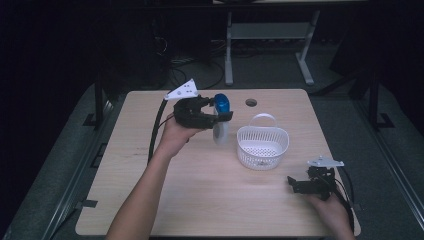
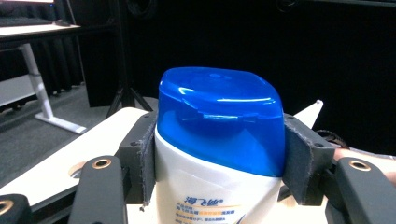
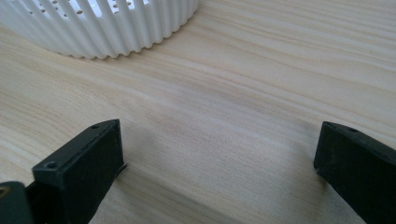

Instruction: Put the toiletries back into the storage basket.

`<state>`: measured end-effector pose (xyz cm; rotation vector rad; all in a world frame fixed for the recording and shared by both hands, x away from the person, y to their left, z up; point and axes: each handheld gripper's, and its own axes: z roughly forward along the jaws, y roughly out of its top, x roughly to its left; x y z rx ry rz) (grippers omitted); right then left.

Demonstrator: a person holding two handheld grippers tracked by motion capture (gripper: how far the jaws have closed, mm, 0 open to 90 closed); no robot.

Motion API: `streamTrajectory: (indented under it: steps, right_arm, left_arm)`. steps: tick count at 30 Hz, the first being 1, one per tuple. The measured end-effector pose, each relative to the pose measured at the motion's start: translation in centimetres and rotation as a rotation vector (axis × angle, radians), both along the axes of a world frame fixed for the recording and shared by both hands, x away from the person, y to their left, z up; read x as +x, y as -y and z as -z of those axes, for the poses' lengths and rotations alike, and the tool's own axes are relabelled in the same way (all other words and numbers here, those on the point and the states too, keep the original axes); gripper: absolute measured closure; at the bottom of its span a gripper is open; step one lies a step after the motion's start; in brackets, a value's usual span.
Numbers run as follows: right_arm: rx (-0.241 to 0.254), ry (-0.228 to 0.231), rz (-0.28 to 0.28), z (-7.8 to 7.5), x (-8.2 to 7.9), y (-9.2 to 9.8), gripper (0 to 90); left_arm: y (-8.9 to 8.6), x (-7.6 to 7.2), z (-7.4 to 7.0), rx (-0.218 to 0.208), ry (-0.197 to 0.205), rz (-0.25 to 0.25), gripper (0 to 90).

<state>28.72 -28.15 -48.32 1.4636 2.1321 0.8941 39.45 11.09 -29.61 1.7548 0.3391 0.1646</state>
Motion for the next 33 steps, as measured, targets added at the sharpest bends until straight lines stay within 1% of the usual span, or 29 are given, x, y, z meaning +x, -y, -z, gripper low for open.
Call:
streamTrajectory:
  steps: [6,9,18,21,25,29,33]
  right_arm:
    - [0.000,0.001,-0.001,0.0,0.0,0.0,0.9]
    - [0.000,0.000,0.000,0.0,0.0,0.0,0.9]
    - [0.000,0.000,0.000,0.0,0.0,0.0,0.9]
    - [0.000,0.001,-0.001,0.0,0.0,0.0,0.9]
    - [-0.001,0.000,0.000,0.0,0.0,0.0,0.9]
    - [-0.001,0.001,-0.001,0.0,0.0,0.0,0.9]
    - [0.000,0.000,0.000,0.0,0.0,0.0,0.9]
  left_arm:
    - [1.7,0.3,-0.4,-0.016,0.003,0.027,37.5]
    - [2.5,0.5,-0.7,-0.012,0.010,0.042,37.5]
    - [4.8,0.9,-1.0,-0.028,0.022,0.079,37.5]
    - [5.4,1.1,-0.7,-0.041,0.028,0.084,37.5]
    - [5.9,1.3,-0.3,-0.055,0.021,0.097,37.4]
    - [6.4,1.5,0.2,-0.045,0.020,0.100,37.4]
    - [6.8,1.6,0.6,-0.050,0.016,0.109,37.4]
